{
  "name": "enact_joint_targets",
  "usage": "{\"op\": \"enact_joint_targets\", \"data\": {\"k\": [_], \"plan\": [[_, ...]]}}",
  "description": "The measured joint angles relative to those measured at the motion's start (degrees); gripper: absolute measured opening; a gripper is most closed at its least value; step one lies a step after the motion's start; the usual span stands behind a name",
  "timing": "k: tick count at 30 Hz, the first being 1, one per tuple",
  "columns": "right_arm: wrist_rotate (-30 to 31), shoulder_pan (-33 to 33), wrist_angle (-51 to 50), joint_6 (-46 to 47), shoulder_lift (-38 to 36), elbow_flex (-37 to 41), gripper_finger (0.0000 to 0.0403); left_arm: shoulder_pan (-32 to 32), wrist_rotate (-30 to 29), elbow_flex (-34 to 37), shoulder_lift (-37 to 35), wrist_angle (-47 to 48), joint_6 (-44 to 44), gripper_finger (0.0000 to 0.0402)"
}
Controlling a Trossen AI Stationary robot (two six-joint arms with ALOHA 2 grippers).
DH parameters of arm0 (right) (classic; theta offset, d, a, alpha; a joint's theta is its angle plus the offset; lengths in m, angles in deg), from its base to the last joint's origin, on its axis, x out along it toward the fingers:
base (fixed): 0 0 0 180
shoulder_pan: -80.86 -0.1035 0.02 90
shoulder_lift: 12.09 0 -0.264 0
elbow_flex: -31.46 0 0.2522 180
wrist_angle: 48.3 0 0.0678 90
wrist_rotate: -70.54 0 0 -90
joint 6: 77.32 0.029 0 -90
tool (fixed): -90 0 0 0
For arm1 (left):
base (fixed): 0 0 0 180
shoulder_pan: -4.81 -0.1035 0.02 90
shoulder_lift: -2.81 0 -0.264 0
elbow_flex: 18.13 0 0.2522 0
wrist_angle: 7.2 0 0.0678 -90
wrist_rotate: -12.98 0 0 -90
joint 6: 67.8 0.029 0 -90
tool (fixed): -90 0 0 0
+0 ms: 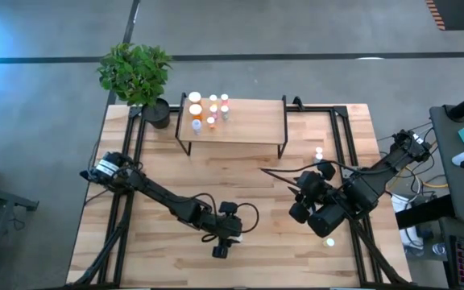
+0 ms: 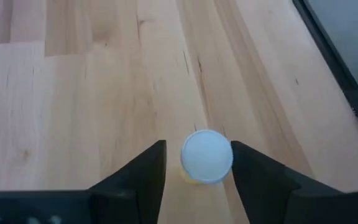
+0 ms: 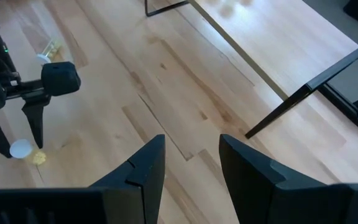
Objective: Pick and place medicine bottles onto shelf by color
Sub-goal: Put the yellow pill bottle on the shelf
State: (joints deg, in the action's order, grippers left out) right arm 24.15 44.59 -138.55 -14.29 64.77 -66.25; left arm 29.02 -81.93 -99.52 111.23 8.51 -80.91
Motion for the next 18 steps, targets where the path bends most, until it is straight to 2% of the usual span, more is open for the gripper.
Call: {"op": "enact_joint_targets", "data": {"k": [9,18], "plan": [[0.0,0.0,0.0,0.0,0.0,0.0,0.0144,-0.2,0.0,0.1,0.0,0.0,0.0,0.0121],[1.1,0.0,-0.5,1.6,0.0,0.0,0.0144,-4.0,0.1,-0.8,-2.9,1.7,0.0,0.0112]]}}
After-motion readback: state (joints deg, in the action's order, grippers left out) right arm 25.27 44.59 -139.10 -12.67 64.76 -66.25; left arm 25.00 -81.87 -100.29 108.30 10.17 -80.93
